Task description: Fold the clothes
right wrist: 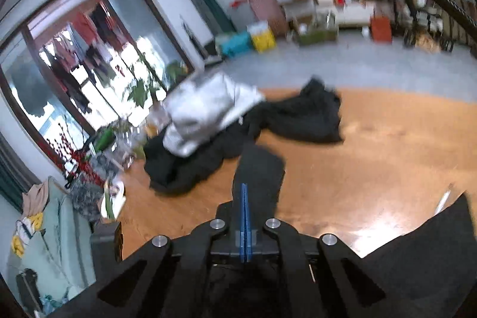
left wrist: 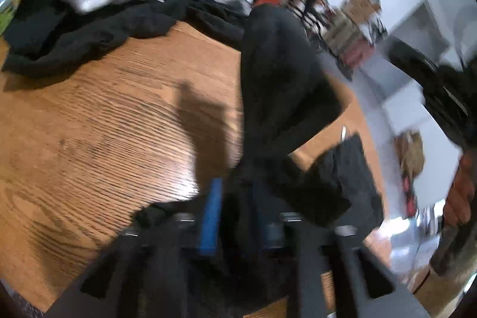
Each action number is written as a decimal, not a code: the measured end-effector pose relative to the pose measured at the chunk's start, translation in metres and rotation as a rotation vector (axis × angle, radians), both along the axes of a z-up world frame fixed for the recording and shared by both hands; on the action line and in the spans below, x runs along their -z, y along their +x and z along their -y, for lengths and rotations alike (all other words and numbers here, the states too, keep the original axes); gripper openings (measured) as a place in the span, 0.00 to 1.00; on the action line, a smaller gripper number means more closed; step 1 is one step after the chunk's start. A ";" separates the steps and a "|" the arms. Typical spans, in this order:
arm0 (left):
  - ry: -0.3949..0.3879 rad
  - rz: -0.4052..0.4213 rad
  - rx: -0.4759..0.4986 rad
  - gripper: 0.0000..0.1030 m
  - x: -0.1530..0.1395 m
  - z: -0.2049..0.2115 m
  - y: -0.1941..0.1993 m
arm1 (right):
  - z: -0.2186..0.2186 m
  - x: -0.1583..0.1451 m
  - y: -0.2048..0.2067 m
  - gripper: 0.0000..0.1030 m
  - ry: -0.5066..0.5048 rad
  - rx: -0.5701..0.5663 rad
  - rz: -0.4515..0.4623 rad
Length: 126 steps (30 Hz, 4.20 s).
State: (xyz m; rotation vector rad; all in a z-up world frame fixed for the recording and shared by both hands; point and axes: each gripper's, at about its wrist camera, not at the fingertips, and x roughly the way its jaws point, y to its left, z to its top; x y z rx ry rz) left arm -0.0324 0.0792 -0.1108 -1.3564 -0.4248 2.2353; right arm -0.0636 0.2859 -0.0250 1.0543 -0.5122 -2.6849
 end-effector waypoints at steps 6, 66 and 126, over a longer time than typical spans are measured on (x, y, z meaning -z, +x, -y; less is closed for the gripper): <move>-0.117 -0.043 0.067 0.56 -0.005 0.018 0.009 | -0.028 0.002 0.051 0.06 0.091 0.040 0.035; -0.229 0.450 0.138 0.55 0.042 0.006 0.026 | -0.026 0.100 0.115 0.68 0.157 0.021 0.296; -0.307 0.163 0.005 0.51 0.019 0.014 -0.076 | -0.066 0.124 -0.049 0.64 0.175 0.175 0.291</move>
